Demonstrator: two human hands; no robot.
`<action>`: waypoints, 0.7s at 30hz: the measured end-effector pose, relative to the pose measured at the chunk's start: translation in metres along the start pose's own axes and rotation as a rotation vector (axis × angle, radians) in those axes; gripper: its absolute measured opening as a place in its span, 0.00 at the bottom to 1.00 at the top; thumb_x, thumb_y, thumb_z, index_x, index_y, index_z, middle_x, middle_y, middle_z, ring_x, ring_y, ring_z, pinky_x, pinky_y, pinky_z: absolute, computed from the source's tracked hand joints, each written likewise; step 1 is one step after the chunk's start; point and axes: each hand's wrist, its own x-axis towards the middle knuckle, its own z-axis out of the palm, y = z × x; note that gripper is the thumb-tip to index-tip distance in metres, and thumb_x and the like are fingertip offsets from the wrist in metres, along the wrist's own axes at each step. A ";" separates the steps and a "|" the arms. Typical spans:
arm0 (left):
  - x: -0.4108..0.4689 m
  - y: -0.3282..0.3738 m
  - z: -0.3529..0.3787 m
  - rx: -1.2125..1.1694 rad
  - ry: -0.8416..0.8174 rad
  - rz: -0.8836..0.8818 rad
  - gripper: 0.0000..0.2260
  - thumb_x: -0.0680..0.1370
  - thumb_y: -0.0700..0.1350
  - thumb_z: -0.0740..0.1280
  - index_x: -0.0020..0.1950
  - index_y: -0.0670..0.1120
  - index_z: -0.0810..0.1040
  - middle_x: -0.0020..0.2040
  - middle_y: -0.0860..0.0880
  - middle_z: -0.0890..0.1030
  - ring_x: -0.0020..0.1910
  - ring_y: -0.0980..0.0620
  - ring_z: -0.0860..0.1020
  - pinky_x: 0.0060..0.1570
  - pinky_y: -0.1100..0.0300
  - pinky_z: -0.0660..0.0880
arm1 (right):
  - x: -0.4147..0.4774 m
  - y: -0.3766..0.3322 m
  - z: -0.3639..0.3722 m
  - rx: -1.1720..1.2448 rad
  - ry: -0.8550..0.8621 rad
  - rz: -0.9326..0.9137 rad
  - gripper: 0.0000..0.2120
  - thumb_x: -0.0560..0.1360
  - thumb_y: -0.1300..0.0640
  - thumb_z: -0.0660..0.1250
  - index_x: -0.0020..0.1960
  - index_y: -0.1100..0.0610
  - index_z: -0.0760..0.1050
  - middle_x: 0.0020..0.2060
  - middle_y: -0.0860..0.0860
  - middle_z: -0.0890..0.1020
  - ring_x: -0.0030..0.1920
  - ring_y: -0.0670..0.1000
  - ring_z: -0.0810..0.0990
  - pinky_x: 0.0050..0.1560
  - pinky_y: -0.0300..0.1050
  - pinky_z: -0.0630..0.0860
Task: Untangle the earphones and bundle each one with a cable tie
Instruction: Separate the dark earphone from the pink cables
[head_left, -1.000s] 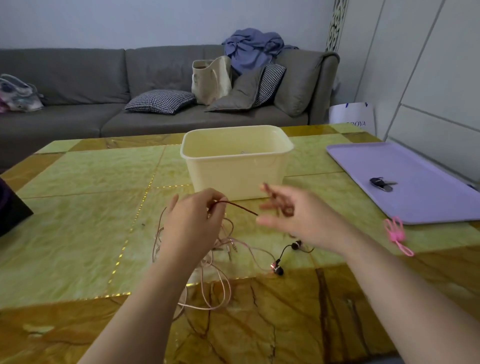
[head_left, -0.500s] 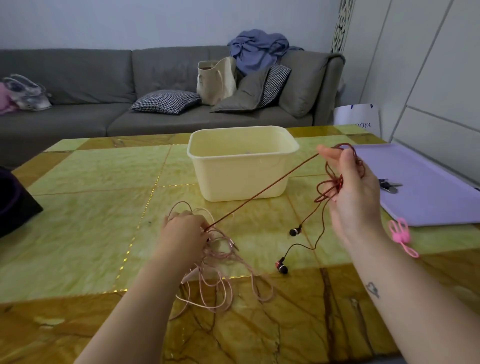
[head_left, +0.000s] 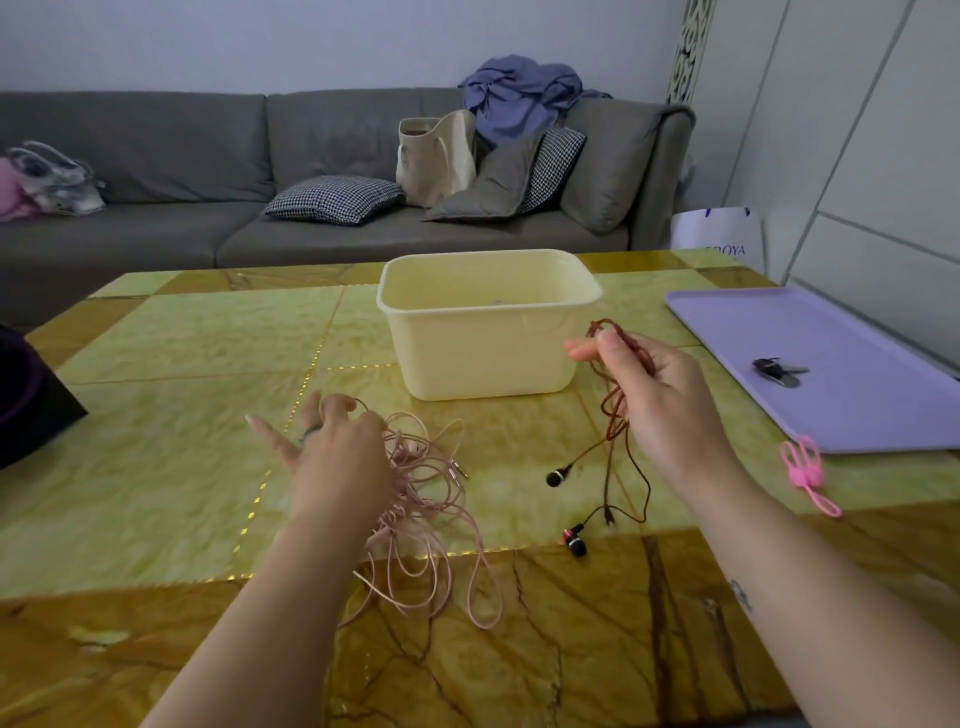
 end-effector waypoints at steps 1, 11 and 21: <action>0.000 0.002 -0.004 -0.062 0.057 0.028 0.17 0.76 0.39 0.61 0.61 0.54 0.75 0.68 0.49 0.65 0.73 0.45 0.56 0.64 0.32 0.32 | 0.000 -0.002 0.000 -0.032 -0.040 0.006 0.14 0.80 0.50 0.58 0.46 0.52 0.82 0.47 0.52 0.85 0.47 0.44 0.81 0.51 0.28 0.74; -0.043 0.071 -0.026 -0.949 -0.333 0.527 0.17 0.77 0.52 0.65 0.66 0.52 0.73 0.57 0.59 0.79 0.54 0.65 0.76 0.58 0.63 0.74 | 0.002 -0.005 -0.004 -0.007 -0.289 0.137 0.21 0.82 0.48 0.48 0.56 0.50 0.80 0.53 0.43 0.83 0.58 0.38 0.77 0.64 0.43 0.70; -0.041 0.090 -0.023 -1.275 -0.300 0.213 0.12 0.80 0.51 0.60 0.47 0.52 0.82 0.43 0.54 0.84 0.44 0.59 0.81 0.51 0.59 0.76 | 0.009 0.009 -0.029 0.287 -0.209 0.355 0.20 0.83 0.51 0.50 0.53 0.56 0.80 0.51 0.53 0.84 0.53 0.50 0.81 0.55 0.50 0.73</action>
